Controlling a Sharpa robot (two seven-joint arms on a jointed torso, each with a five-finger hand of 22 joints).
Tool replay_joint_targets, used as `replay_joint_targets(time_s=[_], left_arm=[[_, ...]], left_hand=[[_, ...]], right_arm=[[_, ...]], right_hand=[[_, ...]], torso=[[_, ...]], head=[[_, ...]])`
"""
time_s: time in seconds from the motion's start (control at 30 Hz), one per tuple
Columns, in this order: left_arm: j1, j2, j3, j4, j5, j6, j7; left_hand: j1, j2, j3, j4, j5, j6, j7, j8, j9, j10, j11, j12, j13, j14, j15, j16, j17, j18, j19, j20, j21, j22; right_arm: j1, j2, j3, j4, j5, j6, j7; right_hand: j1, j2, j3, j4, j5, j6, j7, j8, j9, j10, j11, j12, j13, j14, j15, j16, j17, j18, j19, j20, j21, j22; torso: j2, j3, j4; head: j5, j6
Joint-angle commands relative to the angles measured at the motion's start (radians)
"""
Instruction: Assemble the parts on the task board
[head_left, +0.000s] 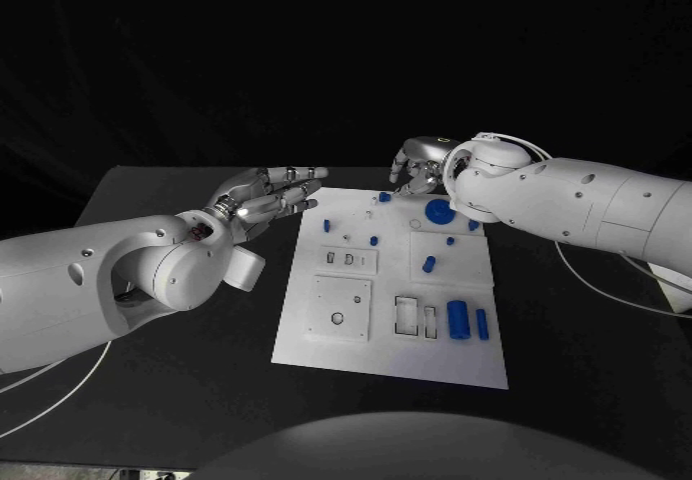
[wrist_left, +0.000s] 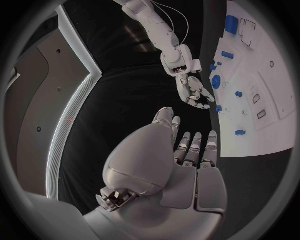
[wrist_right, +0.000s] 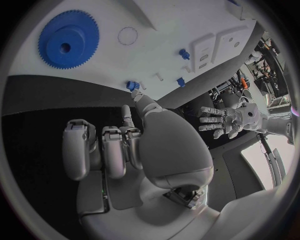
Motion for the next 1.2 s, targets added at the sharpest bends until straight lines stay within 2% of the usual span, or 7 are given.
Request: replay_joint_targets(time_s=[0.03,0.23,0.37,0.5,0.6,0.73,1.2], left_arm=[[0.001,0.003,0.001,0.002,-0.004,0.024,0.001],[0.001,0.003,0.001,0.002,-0.004,0.026,-0.001],[0.001,0.002,0.001,0.003,-0.004,0.027,-0.003],[0.001,0.0,0.001,0.004,-0.006,0.03,-0.005],[0.001,-0.001,0.001,0.005,-0.007,0.031,-0.005],[0.001,-0.001,0.001,0.005,-0.008,0.031,-0.006],[0.001,0.0,0.001,0.007,-0.008,0.031,-0.01]], left_hand=[[0.008,0.002,0.007,0.0,0.004,0.006,0.004,0.005,0.001,0.001,0.005,0.005,0.001,0.005,0.0,0.006,0.001,-0.018,0.007,0.0,0.003,-0.001],[0.008,0.002,0.007,0.0,0.004,0.006,0.004,0.005,0.001,0.001,0.005,0.005,0.001,0.005,0.0,0.006,0.001,-0.018,0.007,0.0,0.003,-0.001],[0.009,0.002,0.009,0.0,0.005,0.006,0.005,0.005,0.001,0.001,0.006,0.006,0.001,0.005,0.001,0.008,0.002,-0.019,0.008,0.0,0.004,-0.001],[0.009,0.002,0.01,0.0,0.005,0.008,0.006,0.006,0.001,0.002,0.007,0.009,0.002,0.006,0.001,0.01,0.002,-0.019,0.009,0.0,0.004,0.0],[0.009,0.002,0.01,0.0,0.005,0.008,0.006,0.006,0.001,0.002,0.007,0.009,0.002,0.006,0.001,0.01,0.002,-0.019,0.009,0.0,0.004,0.0],[0.01,0.002,0.012,0.0,0.006,0.01,0.007,0.007,0.001,0.004,0.009,0.011,0.002,0.007,0.002,0.011,0.002,-0.02,0.009,0.0,0.004,0.0],[0.011,0.002,0.013,0.001,0.006,0.01,0.008,0.008,0.001,0.004,0.01,0.013,0.002,0.007,0.002,0.012,0.002,-0.02,0.01,0.0,0.005,0.0]], right_arm=[[-0.007,0.007,0.0,-0.007,-0.038,0.043,-0.007],[-0.022,0.021,0.0,-0.025,-0.036,0.039,0.002],[-0.03,0.031,0.0,-0.038,-0.032,0.028,0.01],[-0.038,0.04,0.0,-0.05,-0.025,0.017,0.016],[-0.043,0.046,0.0,-0.058,-0.022,0.004,0.018],[-0.05,0.055,0.0,-0.071,-0.018,-0.016,0.019],[-0.068,0.086,0.0,-0.099,0.01,-0.057,0.025]], right_hand=[[-0.009,-0.003,-0.001,0.001,0.007,-0.004,0.005,-0.004,0.0,0.108,0.004,0.004,0.263,0.109,0.003,0.003,0.263,-0.009,0.002,0.001,0.0,0.206],[-0.009,0.0,0.002,0.001,0.013,-0.003,0.006,-0.005,0.001,0.108,0.005,0.004,0.263,0.109,0.003,0.003,0.263,-0.006,-0.009,0.002,-0.014,0.201],[-0.008,0.001,0.008,0.0,0.038,-0.003,0.008,-0.012,0.0,0.108,0.007,0.004,0.263,0.109,0.005,0.003,0.263,-0.003,-0.017,0.004,-0.023,0.198],[-0.009,-0.001,0.017,0.0,0.066,-0.011,0.011,-0.027,-0.009,0.108,0.008,0.004,0.263,0.109,0.007,0.003,0.263,-0.002,-0.023,0.005,-0.03,0.195],[-0.012,-0.004,0.023,0.001,0.075,-0.022,0.015,-0.045,-0.02,0.108,0.011,0.004,0.263,0.109,0.008,0.003,0.263,-0.001,-0.027,0.007,-0.033,0.194],[-0.015,-0.005,0.033,0.002,0.084,-0.034,0.019,-0.067,-0.036,0.108,0.015,0.004,0.263,0.109,0.012,0.003,0.263,0.002,-0.035,0.01,-0.044,0.19],[-0.045,0.008,0.052,0.024,0.106,0.009,0.021,-0.075,-0.051,0.108,0.019,0.004,0.263,0.109,0.015,0.003,0.263,0.01,-0.058,0.014,-0.073,0.18]], torso=[[0.0,-0.0001,0.0002],[0.0,-0.0002,-0.0008],[0.0,-0.0002,-0.0007],[0.0,0.0002,-0.0013],[0.0,0.0008,0.0002],[0.0,-0.0001,-0.0009],[0.0,0.0002,0.0]], head=[[0.001,0.0],[0.003,0.0],[0.002,0.0],[0.0,0.0],[0.0,0.0],[0.002,0.0],[0.004,0.0]])
